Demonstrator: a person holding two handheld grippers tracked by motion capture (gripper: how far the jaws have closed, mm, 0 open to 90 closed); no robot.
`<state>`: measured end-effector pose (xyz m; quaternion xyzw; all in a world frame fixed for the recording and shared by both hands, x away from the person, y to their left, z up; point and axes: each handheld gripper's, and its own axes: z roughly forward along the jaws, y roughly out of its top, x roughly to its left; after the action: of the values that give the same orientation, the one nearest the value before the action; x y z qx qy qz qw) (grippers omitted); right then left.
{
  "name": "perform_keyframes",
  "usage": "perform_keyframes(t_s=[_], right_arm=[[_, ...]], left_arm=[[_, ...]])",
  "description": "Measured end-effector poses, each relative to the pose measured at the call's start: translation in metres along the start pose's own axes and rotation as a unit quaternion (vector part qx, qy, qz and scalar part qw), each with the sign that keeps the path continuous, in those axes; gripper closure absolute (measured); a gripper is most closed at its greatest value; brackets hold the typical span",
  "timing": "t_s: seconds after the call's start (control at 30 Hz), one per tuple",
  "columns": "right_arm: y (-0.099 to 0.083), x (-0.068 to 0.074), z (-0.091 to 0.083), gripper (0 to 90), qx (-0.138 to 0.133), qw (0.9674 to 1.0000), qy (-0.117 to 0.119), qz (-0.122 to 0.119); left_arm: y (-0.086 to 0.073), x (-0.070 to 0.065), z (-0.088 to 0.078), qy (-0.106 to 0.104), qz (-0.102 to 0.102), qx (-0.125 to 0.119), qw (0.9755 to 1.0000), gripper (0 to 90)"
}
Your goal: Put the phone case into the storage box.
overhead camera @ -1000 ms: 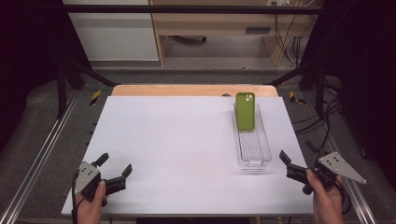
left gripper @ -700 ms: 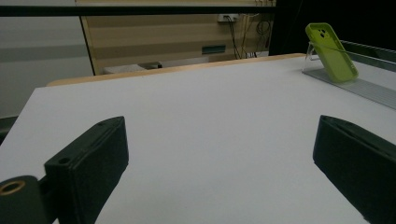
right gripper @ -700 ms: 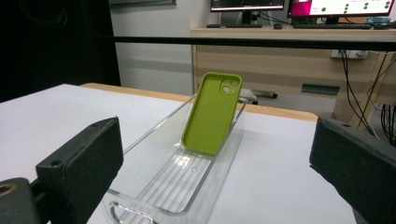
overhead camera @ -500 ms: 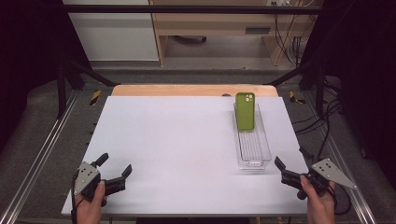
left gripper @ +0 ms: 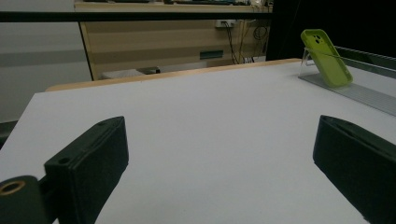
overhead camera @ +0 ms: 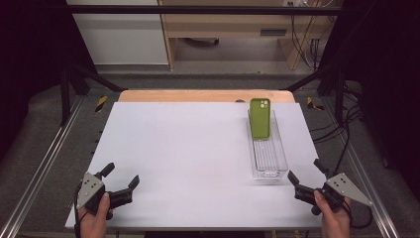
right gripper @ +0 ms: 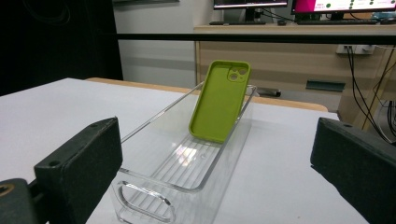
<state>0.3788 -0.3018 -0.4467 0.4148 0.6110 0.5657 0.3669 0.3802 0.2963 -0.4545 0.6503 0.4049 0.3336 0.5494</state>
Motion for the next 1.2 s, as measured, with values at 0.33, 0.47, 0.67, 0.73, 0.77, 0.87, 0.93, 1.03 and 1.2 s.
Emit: perform_keyframes(t_s=[0.33,0.47,0.67,0.73,0.77,0.87,0.93,1.03,1.2], right_arm=[[-0.011,0.008,0.007,2.5,0.010,0.9997,0.021,-0.003],[-0.014,0.011,0.011,2.8,0.014,0.9995,0.026,-0.006],[-0.017,0.016,0.018,3.1,0.015,0.9994,0.031,-0.003],[-0.018,0.017,0.020,3.2,0.014,0.9993,0.035,-0.003],[-0.019,0.018,0.021,3.2,0.015,0.9992,0.036,0.000],[-0.018,0.019,0.023,3.3,0.013,0.9992,0.039,0.001],[-0.018,0.020,0.025,3.3,0.013,0.9990,0.042,-0.001],[-0.017,0.021,0.026,3.3,0.014,0.9988,0.046,0.001],[-0.014,0.024,0.031,3.7,0.013,0.9987,0.049,-0.001]], left_arm=[[0.001,0.000,-0.002,-0.009,-0.010,-0.008,0.9999,2.9],[0.001,0.000,-0.001,-0.012,-0.009,-0.009,0.9999,2.9],[0.000,-0.001,-0.001,-0.015,-0.007,-0.009,0.9998,3.0],[0.000,0.000,0.000,-0.015,-0.006,-0.007,0.9999,2.9],[0.000,0.000,0.000,-0.015,-0.005,-0.008,0.9998,3.0],[0.000,0.000,0.000,-0.015,-0.008,-0.010,0.9998,3.0],[0.000,0.001,0.000,-0.015,-0.008,-0.010,0.9998,3.0],[0.000,0.001,0.000,-0.016,-0.007,-0.011,0.9998,3.0],[0.000,-0.001,0.000,-0.020,-0.003,-0.014,0.9997,3.0]])
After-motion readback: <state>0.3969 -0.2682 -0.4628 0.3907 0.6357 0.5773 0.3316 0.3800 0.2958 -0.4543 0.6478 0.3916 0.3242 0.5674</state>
